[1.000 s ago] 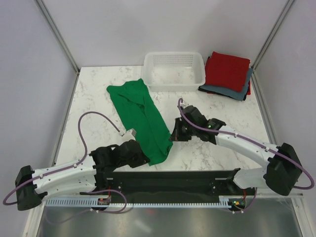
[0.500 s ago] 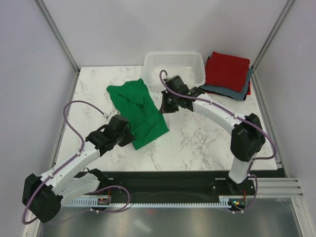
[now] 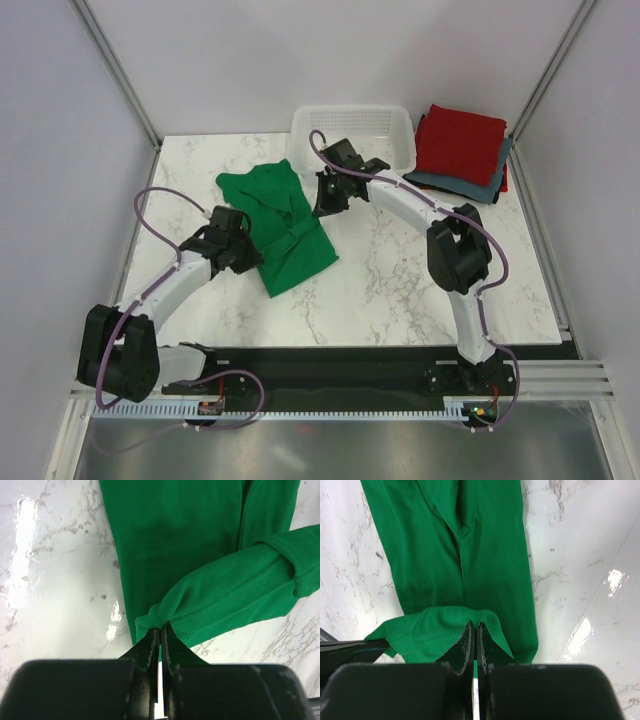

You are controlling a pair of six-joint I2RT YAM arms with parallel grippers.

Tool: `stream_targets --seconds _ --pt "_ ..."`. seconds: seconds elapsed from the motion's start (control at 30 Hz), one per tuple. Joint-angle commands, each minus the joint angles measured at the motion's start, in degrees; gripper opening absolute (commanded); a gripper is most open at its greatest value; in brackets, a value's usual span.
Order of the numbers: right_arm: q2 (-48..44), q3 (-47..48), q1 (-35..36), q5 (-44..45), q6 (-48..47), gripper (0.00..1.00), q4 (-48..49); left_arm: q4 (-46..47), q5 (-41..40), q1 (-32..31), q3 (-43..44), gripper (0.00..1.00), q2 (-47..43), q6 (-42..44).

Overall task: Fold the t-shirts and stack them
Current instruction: Fold the tshirt

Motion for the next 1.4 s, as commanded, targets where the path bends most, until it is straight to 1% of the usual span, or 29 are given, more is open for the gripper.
stream_targets --seconds 0.0,0.27,0.33,0.67,0.97,1.17,1.2,1.23,1.27,1.3,1.33,1.37 --pt "2.31 5.68 -1.16 -0.78 -1.34 0.0 0.06 5.26 5.64 3.4 3.13 0.02 3.73 4.68" --pt "7.6 11.49 -2.22 -2.97 -1.43 0.0 0.59 7.03 7.76 7.36 5.25 0.02 9.81 6.26" --pt "8.83 12.02 -2.22 -4.03 -1.51 0.0 1.46 7.29 7.85 7.8 5.07 0.02 10.34 6.26" --pt "11.64 15.97 -2.57 -3.15 -1.69 0.0 4.1 7.47 8.55 10.44 6.47 0.02 11.22 7.31" --pt "12.52 16.33 -3.01 -3.06 -1.87 0.0 5.69 7.21 10.22 12.72 8.85 0.03 13.33 8.11" --pt "14.19 16.5 -3.01 -3.33 -1.6 0.0 6.21 8.26 11.36 14.13 10.34 0.08 17.8 8.02" --pt "14.63 16.76 -3.1 -3.15 -1.34 0.01 6.39 8.44 11.98 14.39 10.69 0.1 18.42 8.02" --pt "15.07 17.11 -3.19 -2.8 -1.08 0.03 6.39 8.53 12.42 14.83 12.09 0.12 19.3 8.02" --pt "15.68 18.07 -3.36 -2.63 -0.82 0.08 6.65 8.44 13.47 16.14 13.06 0.16 20.52 8.19" --pt "16.12 18.87 -3.54 -2.62 0.23 0.25 6.65 7.92 16.0 17.02 14.29 0.26 23.06 8.54" --pt "16.65 19.83 -3.71 -2.62 0.76 0.38 6.74 7.22 17.16 17.73 17.17 0.3 24.56 8.37" --pt "17.61 22.1 -4.06 -3.15 1.29 0.48 6.57 6.77 18.39 20.61 18.68 0.39 25.62 8.28"
